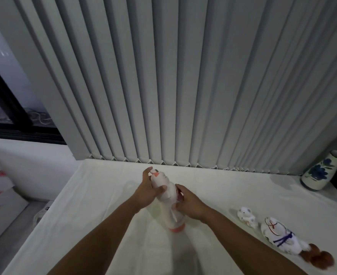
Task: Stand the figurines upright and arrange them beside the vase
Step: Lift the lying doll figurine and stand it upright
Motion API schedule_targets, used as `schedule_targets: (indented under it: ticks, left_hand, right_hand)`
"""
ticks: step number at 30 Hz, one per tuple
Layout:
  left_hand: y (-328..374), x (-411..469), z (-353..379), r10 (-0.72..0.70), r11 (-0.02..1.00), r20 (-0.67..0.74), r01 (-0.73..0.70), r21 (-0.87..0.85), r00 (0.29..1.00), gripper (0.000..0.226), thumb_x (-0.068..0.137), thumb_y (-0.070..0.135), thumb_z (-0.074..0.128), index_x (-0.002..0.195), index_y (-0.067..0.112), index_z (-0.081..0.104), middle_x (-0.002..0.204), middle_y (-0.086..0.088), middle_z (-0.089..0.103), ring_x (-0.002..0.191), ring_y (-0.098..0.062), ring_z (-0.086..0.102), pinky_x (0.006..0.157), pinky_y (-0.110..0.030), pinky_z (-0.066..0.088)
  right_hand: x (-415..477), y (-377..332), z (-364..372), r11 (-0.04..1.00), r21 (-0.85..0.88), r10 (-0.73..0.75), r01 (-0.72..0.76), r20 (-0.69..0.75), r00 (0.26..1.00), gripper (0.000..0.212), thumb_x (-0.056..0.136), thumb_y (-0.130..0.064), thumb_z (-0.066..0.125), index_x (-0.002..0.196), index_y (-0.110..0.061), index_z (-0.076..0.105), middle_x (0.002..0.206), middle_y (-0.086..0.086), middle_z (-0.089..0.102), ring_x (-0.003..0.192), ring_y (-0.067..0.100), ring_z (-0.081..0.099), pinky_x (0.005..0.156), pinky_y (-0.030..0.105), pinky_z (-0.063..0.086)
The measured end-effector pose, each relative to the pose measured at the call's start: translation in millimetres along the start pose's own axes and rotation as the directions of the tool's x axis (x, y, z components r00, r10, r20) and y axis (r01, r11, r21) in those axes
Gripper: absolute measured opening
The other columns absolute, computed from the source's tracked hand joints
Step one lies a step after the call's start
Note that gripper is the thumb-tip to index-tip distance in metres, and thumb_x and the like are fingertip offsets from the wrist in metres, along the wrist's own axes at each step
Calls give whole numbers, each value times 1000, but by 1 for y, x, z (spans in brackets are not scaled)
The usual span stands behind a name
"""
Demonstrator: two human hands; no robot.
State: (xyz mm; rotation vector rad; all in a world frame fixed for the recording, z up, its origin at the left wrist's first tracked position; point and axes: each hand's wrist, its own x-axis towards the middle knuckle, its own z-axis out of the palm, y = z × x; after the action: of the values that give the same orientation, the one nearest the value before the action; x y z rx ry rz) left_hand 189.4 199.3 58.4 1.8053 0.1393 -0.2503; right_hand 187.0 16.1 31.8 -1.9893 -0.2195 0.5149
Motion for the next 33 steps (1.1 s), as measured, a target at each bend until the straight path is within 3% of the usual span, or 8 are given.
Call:
schedule_targets:
  ticks: [5,8,11,17,21,24,29,33]
  left_hand:
    - [-15,-20,21,-69,998,-69,68,-14,995,100,67,36,81,144,22,19,134,-3,52,117,-21,55,103,-44,48]
    - [-24,-33,39,-140,989,-164,129,-77,976,83,68,47,77,135,17,38,126,-4,60,110,-20,61,97,-42,53]
    - [-29,-37,43,-155,987,-188,144,-72,970,73,70,49,74,129,18,46,121,-2,63,107,-18,63,95,-39,54]
    - [-28,-44,17,-141,989,-17,139,-54,990,47,75,46,72,119,33,59,114,4,71,109,-16,66,96,-43,55]
    - [-21,-49,9,-121,990,138,130,-60,983,40,87,34,66,125,38,54,118,5,70,111,-11,64,92,-32,55]
    - [-20,-49,4,-102,991,174,115,-68,980,37,94,30,57,129,38,51,122,5,68,114,-12,63,93,-32,53]
    - [-25,-37,-4,-131,989,206,142,-36,970,34,96,35,52,129,42,51,120,2,69,110,-15,66,87,-30,57]
    - [-17,-15,0,-103,995,295,94,45,950,31,90,35,62,116,51,55,108,9,75,101,-11,70,88,-33,58]
  right_hand:
    - [-8,14,6,999,-9,-37,36,-77,996,63,64,-18,67,124,-24,51,118,-4,62,107,16,60,96,42,51]
    - [-10,26,10,999,-6,-50,50,-111,993,69,60,-33,67,126,-31,48,121,-5,61,108,14,61,94,42,53]
    - [-15,26,8,997,-7,-74,73,-115,991,65,67,-23,72,127,-27,47,122,-5,59,103,11,61,91,35,54]
    - [-14,21,-10,995,97,-25,21,38,999,30,86,-30,67,112,-39,53,124,-4,58,110,18,58,101,39,47]
    - [-5,20,-16,986,161,1,-29,173,985,51,80,-29,72,126,-34,52,134,-7,55,123,15,52,107,42,43]
    - [-3,14,-12,968,242,4,-61,231,973,56,85,-13,68,134,-27,46,133,-3,55,118,10,55,97,30,50]
    - [-5,15,5,931,354,53,-92,119,992,64,82,-18,74,136,-26,41,129,-1,56,111,17,63,95,45,53]
    - [-8,16,7,904,414,104,-102,17,994,66,81,-25,75,137,-24,40,127,-3,57,110,14,62,85,31,57]
